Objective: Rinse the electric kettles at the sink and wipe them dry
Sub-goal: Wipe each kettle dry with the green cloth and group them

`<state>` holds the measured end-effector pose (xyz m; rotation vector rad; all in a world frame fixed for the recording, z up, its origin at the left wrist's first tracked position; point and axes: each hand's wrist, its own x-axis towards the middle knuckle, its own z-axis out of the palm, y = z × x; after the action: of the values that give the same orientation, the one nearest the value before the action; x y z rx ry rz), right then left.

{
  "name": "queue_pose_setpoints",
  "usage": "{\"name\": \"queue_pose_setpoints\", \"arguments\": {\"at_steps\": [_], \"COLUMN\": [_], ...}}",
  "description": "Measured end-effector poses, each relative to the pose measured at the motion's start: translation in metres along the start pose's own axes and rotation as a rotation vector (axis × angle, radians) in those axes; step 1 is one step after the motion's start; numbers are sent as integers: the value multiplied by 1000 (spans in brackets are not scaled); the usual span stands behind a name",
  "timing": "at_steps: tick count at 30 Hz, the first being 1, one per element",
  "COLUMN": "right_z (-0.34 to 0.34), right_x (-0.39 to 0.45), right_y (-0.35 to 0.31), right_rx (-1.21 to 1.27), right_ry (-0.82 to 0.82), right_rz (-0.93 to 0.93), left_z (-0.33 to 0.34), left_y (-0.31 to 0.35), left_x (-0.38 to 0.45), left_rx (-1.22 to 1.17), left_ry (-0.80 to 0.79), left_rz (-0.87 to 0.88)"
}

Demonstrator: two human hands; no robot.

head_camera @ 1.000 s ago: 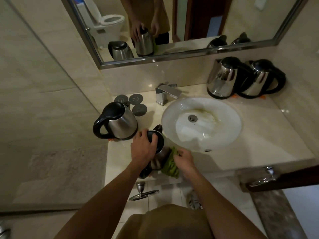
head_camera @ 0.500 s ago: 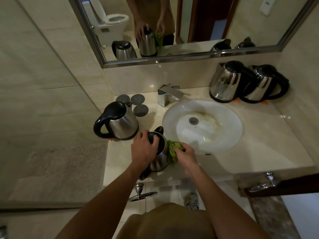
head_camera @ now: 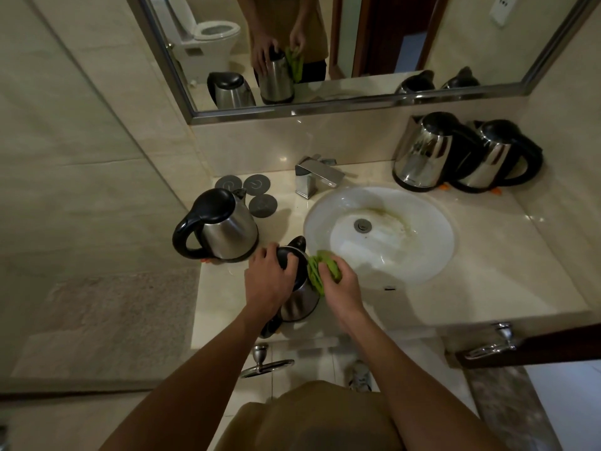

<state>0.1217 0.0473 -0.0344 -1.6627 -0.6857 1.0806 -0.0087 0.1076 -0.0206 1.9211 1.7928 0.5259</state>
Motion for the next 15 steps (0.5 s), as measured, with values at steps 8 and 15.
{"name": "queue_pose_setpoints", "arguments": {"at_steps": [8, 15], "right_z": [15, 22], "right_x": [21, 1], "right_y": [-9, 1], "right_rx": [-286, -173], "right_ry": [76, -9], "right_rz": [-21, 0], "left_z": [-1, 0], "left_y": [-2, -3], "left_x": [-1, 0], "left_rx": [-13, -3], "left_ry": [-6, -13], "left_rz": [7, 6]}}
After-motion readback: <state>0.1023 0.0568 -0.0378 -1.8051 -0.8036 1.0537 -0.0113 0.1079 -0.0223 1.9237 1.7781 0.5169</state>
